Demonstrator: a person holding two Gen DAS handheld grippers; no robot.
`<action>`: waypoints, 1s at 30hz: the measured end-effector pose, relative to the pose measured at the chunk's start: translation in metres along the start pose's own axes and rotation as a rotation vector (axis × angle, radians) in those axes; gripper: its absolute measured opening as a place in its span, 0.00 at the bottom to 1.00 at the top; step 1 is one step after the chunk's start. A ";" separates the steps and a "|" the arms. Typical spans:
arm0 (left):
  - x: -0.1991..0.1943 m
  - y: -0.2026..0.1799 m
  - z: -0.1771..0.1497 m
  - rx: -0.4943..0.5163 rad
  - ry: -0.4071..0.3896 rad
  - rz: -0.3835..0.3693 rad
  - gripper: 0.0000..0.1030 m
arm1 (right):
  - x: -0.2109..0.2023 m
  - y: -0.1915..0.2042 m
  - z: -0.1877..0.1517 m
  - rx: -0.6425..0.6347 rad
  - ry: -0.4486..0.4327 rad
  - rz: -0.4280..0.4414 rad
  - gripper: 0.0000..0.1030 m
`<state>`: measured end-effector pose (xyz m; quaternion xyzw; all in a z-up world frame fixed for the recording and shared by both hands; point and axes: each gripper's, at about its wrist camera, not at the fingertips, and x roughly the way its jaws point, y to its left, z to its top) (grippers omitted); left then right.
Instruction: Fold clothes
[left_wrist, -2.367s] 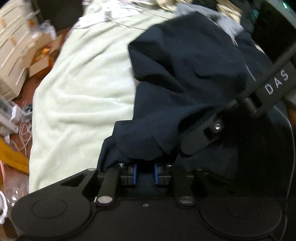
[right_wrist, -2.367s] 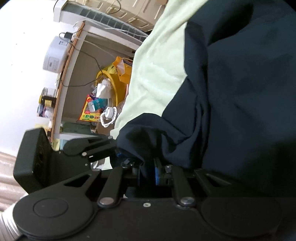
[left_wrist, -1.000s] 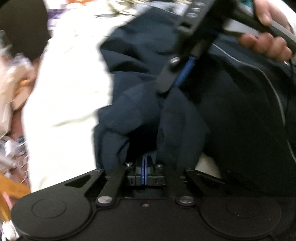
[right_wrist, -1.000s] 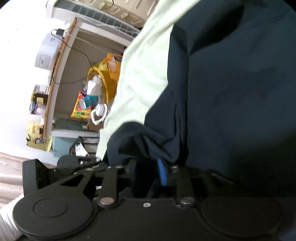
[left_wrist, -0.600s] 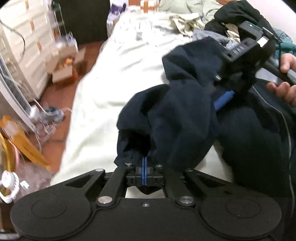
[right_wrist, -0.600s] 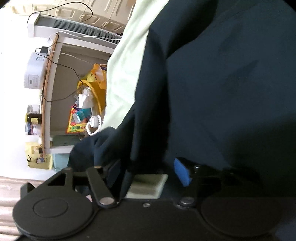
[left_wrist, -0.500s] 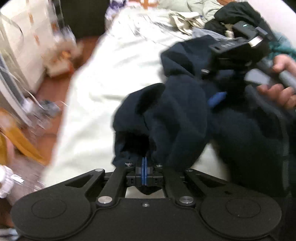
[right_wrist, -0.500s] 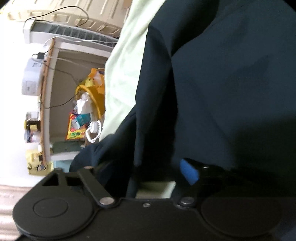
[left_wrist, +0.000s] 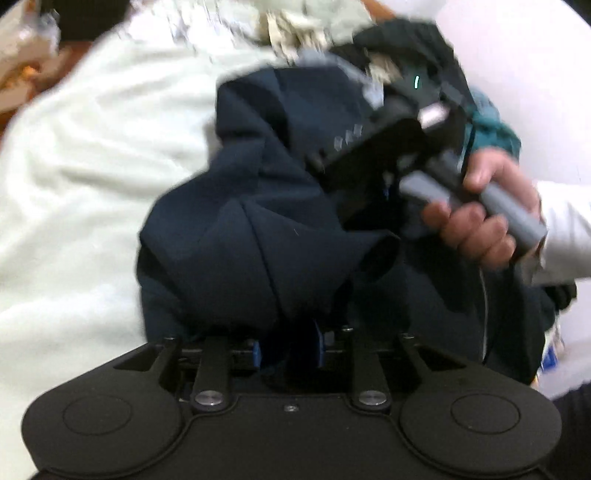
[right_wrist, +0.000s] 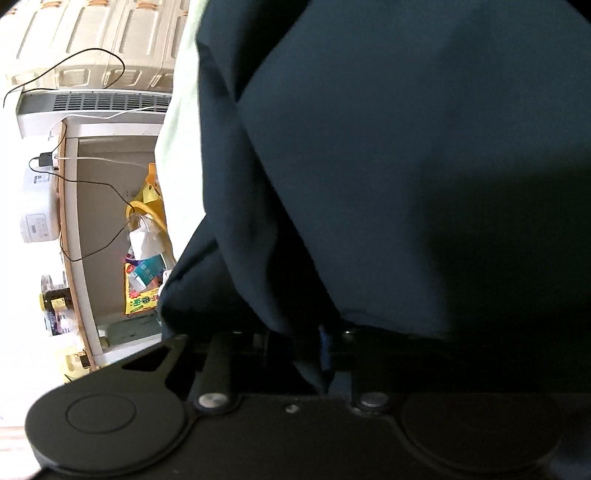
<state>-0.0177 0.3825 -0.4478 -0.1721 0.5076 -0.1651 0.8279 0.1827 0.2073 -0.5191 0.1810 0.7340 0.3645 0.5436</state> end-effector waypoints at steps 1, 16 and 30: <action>0.004 0.000 0.000 0.009 0.020 -0.004 0.29 | 0.002 0.001 0.000 -0.010 0.003 -0.007 0.22; 0.044 -0.037 0.023 0.147 0.071 0.121 0.02 | 0.005 0.002 -0.006 -0.025 0.000 -0.004 0.12; -0.036 -0.036 0.007 0.011 -0.100 0.302 0.00 | -0.009 0.001 -0.001 -0.071 -0.044 -0.071 0.03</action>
